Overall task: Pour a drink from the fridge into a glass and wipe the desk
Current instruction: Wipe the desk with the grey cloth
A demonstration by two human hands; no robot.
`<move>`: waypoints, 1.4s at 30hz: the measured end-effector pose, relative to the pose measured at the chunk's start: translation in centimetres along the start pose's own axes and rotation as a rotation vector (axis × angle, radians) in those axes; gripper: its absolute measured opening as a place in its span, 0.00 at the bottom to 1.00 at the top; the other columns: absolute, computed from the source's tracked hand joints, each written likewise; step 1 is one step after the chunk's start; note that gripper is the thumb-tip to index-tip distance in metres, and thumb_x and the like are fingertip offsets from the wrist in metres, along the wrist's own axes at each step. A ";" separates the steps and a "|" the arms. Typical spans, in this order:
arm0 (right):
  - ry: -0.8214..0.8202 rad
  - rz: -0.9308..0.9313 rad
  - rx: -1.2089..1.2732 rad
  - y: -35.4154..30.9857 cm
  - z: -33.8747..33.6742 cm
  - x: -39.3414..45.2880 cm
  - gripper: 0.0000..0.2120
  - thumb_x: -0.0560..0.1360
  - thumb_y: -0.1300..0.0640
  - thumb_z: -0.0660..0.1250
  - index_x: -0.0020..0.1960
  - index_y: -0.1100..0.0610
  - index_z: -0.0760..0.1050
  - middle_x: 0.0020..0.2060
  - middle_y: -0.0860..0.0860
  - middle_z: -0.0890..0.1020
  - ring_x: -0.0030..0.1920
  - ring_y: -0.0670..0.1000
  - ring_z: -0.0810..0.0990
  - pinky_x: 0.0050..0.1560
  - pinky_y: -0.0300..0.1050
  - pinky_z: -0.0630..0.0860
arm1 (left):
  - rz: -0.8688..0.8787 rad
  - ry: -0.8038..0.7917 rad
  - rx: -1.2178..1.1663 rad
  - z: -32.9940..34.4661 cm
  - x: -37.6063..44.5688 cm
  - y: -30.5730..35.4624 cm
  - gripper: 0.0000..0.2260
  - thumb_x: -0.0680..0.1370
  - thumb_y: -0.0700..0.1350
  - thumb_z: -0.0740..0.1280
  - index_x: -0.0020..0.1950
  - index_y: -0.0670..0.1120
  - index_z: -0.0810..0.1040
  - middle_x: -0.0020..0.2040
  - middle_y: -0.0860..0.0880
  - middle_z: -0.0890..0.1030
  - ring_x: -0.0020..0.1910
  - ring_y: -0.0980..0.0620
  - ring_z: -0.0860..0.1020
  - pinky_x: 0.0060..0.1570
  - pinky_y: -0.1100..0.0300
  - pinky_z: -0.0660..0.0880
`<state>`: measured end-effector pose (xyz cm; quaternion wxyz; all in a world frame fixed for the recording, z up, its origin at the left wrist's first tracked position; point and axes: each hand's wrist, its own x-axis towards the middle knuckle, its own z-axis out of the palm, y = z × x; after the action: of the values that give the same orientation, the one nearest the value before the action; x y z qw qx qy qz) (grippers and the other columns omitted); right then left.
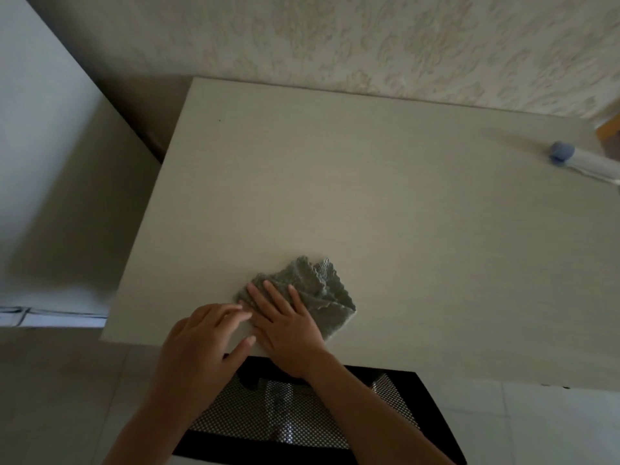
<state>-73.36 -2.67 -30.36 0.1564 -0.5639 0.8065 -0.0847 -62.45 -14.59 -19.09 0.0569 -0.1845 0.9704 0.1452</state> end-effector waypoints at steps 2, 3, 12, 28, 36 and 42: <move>0.023 -0.020 -0.054 0.4 0.3 0.1 0.25 0.80 0.45 0.45 0.75 0.46 0.45 0.76 0.45 0.49 0.76 0.51 0.45 0.72 0.63 0.44 | 0.005 0.006 0.000 0.1 0.1 0.3 0.19 0.73 0.58 0.57 0.55 0.52 0.79 0.54 0.56 0.79 0.53 0.54 0.77 0.43 0.56 0.74; 0.045 0.004 -0.081 1.0 0.2 0.2 0.25 0.80 0.45 0.47 0.75 0.45 0.48 0.76 0.45 0.52 0.76 0.50 0.49 0.71 0.65 0.48 | 0.004 0.014 0.000 0.1 0.2 0.4 0.18 0.72 0.58 0.57 0.54 0.52 0.79 0.53 0.56 0.79 0.53 0.54 0.77 0.43 0.56 0.74; 0.174 0.608 -0.063 12.3 -3.3 -7.2 0.24 0.79 0.45 0.50 0.74 0.42 0.52 0.75 0.45 0.55 0.75 0.48 0.49 0.70 0.67 0.48 | 0.018 0.000 -0.015 0.3 0.3 2.8 0.18 0.72 0.59 0.56 0.53 0.53 0.80 0.52 0.58 0.79 0.54 0.55 0.76 0.44 0.56 0.73; 0.044 0.151 -0.098 9.1 -2.5 -6.0 0.22 0.80 0.46 0.48 0.74 0.42 0.52 0.76 0.45 0.54 0.75 0.52 0.50 0.69 0.69 0.51 | 0.066 -0.038 0.030 1.2 2.3 6.3 0.19 0.71 0.59 0.56 0.53 0.53 0.80 0.52 0.57 0.80 0.53 0.56 0.75 0.42 0.56 0.74; 0.083 0.339 0.004 15.7 -3.8 -14.6 0.26 0.77 0.37 0.52 0.74 0.38 0.50 0.76 0.51 0.48 0.76 0.53 0.45 0.71 0.67 0.47 | 0.170 -0.069 -0.006 2.3 6.9 12.7 0.18 0.73 0.57 0.60 0.56 0.51 0.79 0.53 0.54 0.80 0.53 0.52 0.78 0.45 0.56 0.74; 0.048 0.611 -0.039 21.2 -5.2 -20.9 0.31 0.73 0.29 0.46 0.73 0.34 0.43 0.76 0.47 0.46 0.75 0.56 0.41 0.67 0.73 0.40 | 0.216 -0.082 -0.122 7.9 11.1 19.2 0.24 0.75 0.57 0.55 0.70 0.52 0.68 0.67 0.49 0.74 0.66 0.48 0.72 0.54 0.49 0.73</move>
<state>-87.31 24.11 -28.82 0.1447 -0.2958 0.9437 -0.0315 -79.44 1.05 -23.40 0.0690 -0.0759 0.9708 0.2168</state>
